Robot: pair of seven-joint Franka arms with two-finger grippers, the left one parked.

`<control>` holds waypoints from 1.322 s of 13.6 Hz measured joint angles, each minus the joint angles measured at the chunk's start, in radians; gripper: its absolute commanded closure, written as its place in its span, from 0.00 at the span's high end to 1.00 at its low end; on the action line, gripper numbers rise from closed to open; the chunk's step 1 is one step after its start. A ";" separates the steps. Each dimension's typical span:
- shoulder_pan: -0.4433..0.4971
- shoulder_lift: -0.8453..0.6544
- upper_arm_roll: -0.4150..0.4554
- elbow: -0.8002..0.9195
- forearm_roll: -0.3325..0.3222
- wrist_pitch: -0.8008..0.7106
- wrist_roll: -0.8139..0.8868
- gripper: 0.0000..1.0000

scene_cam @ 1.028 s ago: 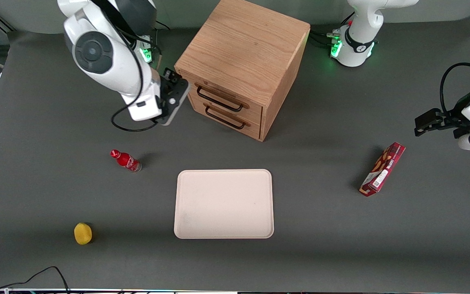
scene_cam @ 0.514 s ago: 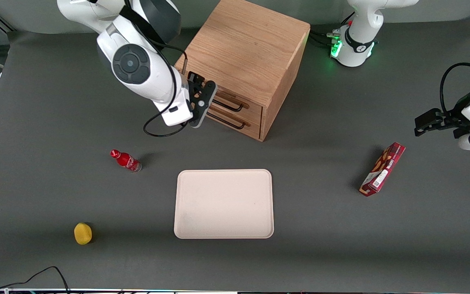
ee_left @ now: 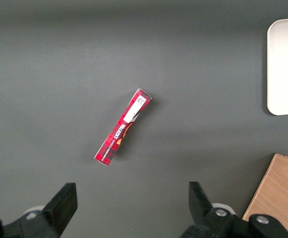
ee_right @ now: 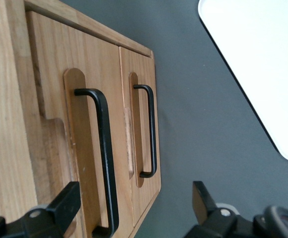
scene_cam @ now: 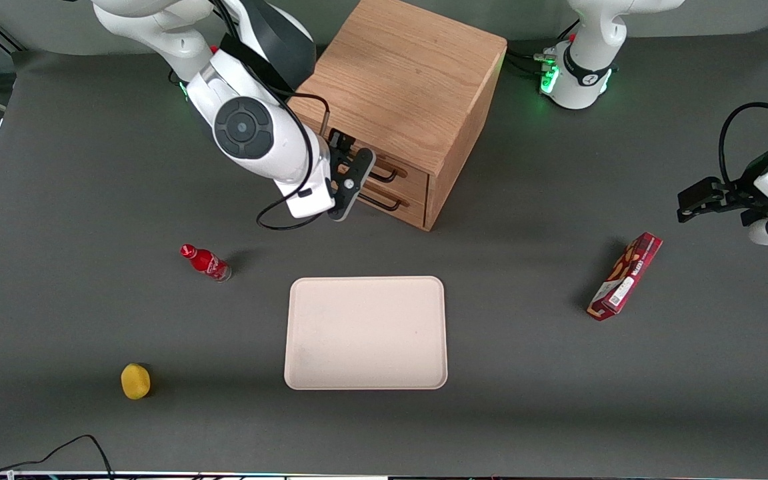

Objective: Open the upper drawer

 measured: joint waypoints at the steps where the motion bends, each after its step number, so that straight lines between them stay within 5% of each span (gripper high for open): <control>1: 0.002 0.007 0.000 0.000 0.000 0.005 0.001 1.00; 18: 0.030 0.061 0.000 -0.043 -0.001 0.077 0.004 1.00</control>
